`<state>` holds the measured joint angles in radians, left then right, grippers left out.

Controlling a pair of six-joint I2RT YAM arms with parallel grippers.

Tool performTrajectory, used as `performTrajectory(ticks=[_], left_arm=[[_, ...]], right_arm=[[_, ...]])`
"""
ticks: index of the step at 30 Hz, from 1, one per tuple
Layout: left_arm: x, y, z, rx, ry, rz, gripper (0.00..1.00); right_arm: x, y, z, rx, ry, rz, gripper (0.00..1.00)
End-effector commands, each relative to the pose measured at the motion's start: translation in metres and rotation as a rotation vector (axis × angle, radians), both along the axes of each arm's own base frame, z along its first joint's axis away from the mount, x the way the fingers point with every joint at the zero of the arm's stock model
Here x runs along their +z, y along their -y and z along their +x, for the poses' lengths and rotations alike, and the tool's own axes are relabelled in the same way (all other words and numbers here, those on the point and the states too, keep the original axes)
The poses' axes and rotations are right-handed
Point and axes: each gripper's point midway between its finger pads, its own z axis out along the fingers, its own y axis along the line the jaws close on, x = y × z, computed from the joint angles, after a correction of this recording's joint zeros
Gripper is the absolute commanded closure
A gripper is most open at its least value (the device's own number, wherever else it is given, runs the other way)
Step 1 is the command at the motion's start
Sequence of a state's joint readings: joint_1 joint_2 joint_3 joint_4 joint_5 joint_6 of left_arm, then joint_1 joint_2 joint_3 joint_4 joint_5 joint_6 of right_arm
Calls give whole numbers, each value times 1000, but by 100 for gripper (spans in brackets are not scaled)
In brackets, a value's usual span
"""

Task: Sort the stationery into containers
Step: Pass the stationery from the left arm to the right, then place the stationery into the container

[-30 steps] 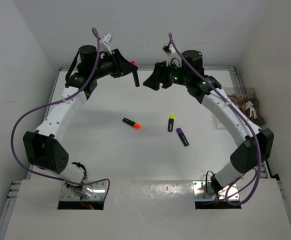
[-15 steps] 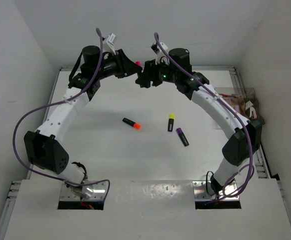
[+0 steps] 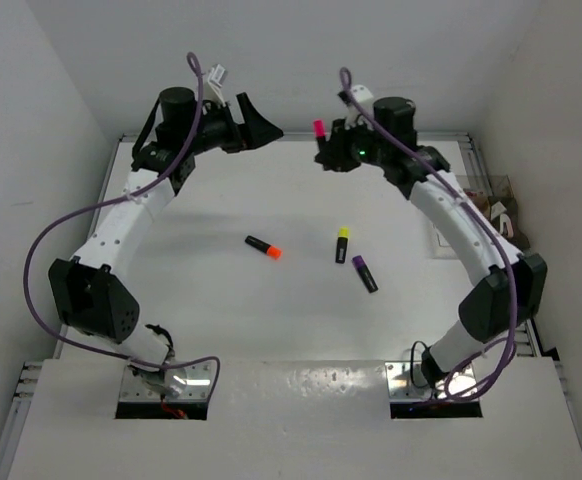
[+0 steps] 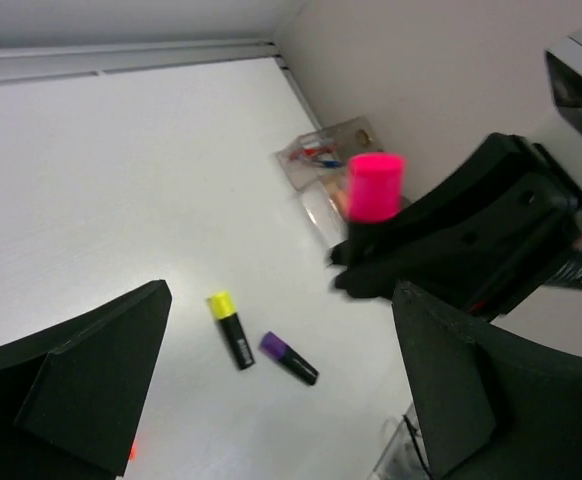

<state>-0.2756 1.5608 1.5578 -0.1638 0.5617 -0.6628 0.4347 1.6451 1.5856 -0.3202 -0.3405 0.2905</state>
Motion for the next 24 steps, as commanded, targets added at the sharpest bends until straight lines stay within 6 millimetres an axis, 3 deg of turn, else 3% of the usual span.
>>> performTrajectory(ticks=[1, 2, 3, 5, 6, 9, 13, 18, 24], left_arm=[[15, -35, 21, 87, 85, 85, 0], [11, -37, 22, 83, 84, 104, 0], [0, -41, 24, 81, 75, 144, 0], [-14, -40, 24, 69, 57, 182, 0], [-29, -36, 23, 46, 47, 226, 0], [-52, -26, 21, 23, 73, 331, 0], [-69, -21, 24, 74, 72, 410, 0], [-83, -12, 19, 0, 42, 428, 0], [-96, -13, 12, -99, 102, 568, 0]], right_arm=[[22, 90, 3, -129, 67, -74, 100], [13, 110, 0, -150, 39, -99, 100], [0, 153, 1, -227, -22, -133, 100], [-12, 194, -6, -247, -37, -211, 100], [-23, 238, -8, -301, -51, -270, 100], [-53, 292, -26, -317, -166, -376, 100], [-96, 322, -39, -285, -323, -412, 100], [-137, 335, -41, -278, -394, -438, 100], [-181, 358, -41, -333, -496, -482, 100]])
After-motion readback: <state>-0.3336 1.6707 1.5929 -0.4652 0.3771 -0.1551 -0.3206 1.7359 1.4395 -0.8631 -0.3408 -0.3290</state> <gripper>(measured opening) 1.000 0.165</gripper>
